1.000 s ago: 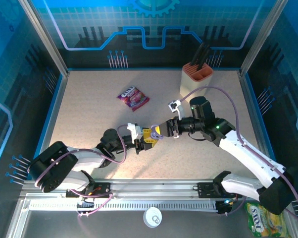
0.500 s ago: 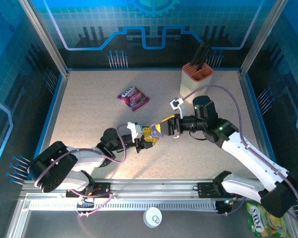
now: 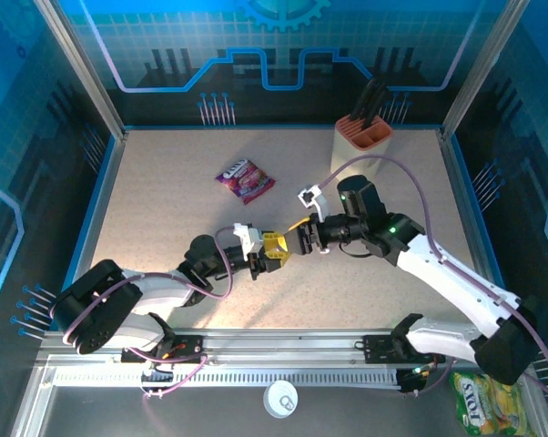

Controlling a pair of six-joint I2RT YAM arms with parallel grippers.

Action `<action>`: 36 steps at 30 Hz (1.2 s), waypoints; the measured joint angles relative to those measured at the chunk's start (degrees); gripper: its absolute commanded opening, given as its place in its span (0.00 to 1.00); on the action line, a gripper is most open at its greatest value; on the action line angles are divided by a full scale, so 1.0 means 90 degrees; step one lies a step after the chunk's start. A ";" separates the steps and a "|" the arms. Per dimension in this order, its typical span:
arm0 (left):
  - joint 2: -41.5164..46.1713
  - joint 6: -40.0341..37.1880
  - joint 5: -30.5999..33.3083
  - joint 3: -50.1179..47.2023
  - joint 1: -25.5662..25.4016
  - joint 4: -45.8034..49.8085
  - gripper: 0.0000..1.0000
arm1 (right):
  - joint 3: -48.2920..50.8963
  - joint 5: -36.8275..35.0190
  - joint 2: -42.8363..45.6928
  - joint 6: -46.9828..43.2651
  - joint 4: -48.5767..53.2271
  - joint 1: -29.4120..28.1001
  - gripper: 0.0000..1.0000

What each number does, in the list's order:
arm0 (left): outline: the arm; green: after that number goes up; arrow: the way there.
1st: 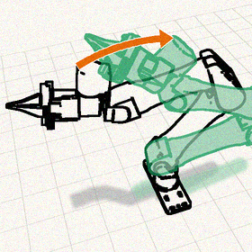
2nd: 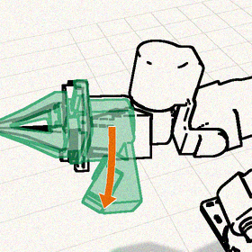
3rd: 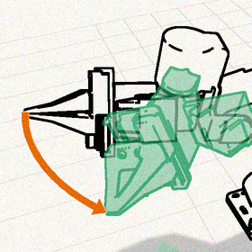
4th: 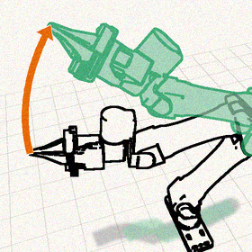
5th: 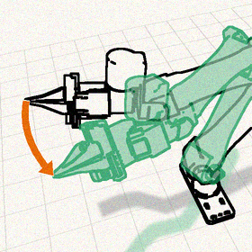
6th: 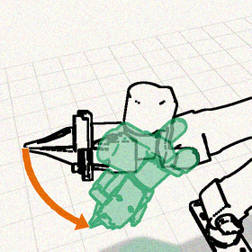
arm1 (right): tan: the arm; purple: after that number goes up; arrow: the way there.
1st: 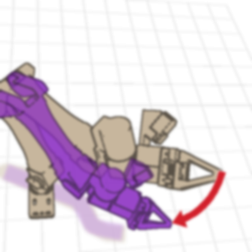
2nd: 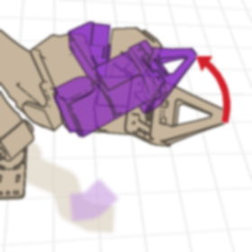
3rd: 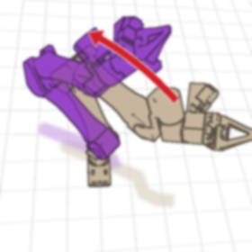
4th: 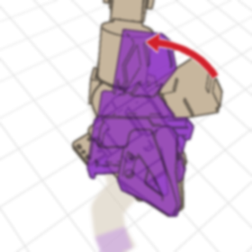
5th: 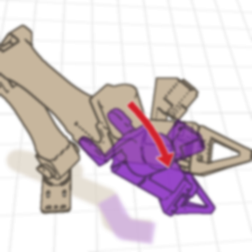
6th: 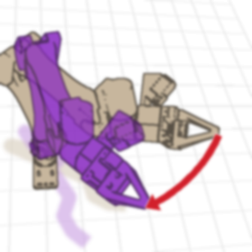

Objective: Insert wireless bluetooth earbuds into charging case

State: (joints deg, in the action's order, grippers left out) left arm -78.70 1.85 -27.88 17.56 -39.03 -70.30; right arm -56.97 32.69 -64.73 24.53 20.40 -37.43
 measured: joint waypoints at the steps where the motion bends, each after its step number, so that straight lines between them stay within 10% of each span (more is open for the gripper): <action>1: 0.0027 0.0012 0.0046 0.0005 0.0000 0.0034 0.31 | 0.0041 0.0007 0.0092 0.0002 0.0000 0.0000 0.66; 16: 0.0311 -0.0017 0.0454 0.0063 0.0000 -0.0007 0.31 | 0.1700 0.0306 0.0517 0.2691 -0.2076 0.0748 0.70; 30: 0.0090 -0.0391 0.0461 0.0068 0.0007 -0.0806 0.32 | 0.2130 0.0648 0.0066 0.4510 -0.4308 0.0542 0.24; 36: 0.0087 -0.0546 0.0527 0.0066 -0.0002 -0.0724 0.58 | 0.2234 0.0593 0.0073 0.4605 -0.4420 0.0583 0.11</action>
State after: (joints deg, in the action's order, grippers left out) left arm -77.91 -3.07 -23.14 18.15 -39.05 -76.82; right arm -36.86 38.02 -64.07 65.98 -19.38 -32.18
